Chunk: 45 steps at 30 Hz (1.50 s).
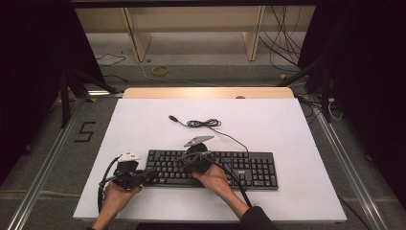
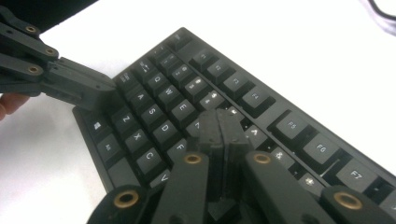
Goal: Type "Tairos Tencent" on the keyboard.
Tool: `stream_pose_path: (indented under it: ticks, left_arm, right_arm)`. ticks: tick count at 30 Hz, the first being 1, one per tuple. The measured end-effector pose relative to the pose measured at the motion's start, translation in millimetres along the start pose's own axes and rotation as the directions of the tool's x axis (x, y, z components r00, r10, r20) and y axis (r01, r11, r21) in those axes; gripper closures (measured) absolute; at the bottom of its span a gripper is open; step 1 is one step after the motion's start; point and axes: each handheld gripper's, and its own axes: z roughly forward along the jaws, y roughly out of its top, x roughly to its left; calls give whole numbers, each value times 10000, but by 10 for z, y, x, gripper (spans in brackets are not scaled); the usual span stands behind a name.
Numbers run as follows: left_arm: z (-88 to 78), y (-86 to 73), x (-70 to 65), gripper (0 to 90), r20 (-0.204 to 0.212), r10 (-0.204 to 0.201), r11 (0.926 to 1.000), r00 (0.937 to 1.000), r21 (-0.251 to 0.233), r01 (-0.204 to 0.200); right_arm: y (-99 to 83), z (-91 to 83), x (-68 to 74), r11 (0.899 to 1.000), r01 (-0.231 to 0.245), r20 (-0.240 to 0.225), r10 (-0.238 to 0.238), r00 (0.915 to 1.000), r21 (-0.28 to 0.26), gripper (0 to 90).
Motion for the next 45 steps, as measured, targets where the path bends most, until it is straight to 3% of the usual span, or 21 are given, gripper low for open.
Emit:
stream_pose_path:
  ticks: [10, 18, 24, 33, 39, 45]
  left_arm:
    - [-37, 25, -24, 785, 232, 61, 9994, 9997, -330, -53]
    - [-50, 50, -34, 659, 398, -18, 9984, 9992, -556, 40]
    - [-37, 75, -57, 500, 417, -89, 9984, 9991, -545, 112]
    - [-40, 127, -66, 387, 498, -124, 9972, 9987, -726, 160]
    - [-30, 184, -85, 375, 505, -97, 9963, 9987, -850, 139]
    - [7, 231, -108, 477, 436, -6, 9965, 9990, -838, 43]
  right_arm:
    - [6, -74, -3, 9997, -12, -118, 9, 9999, -247, 869]
    - [-17, -154, -4, 9988, 5, -310, -20, 9995, -490, 801]
    - [-60, -231, -23, 9978, -74, -480, 43, 9988, -657, 679]
    - [-136, -383, -39, 9955, -165, -689, 101, 9976, -929, 476]
    - [-214, -480, -60, 9943, -204, -633, 138, 9979, -1047, 421]
    - [-292, -552, -68, 9931, -268, -668, 193, 9976, -1143, 394]
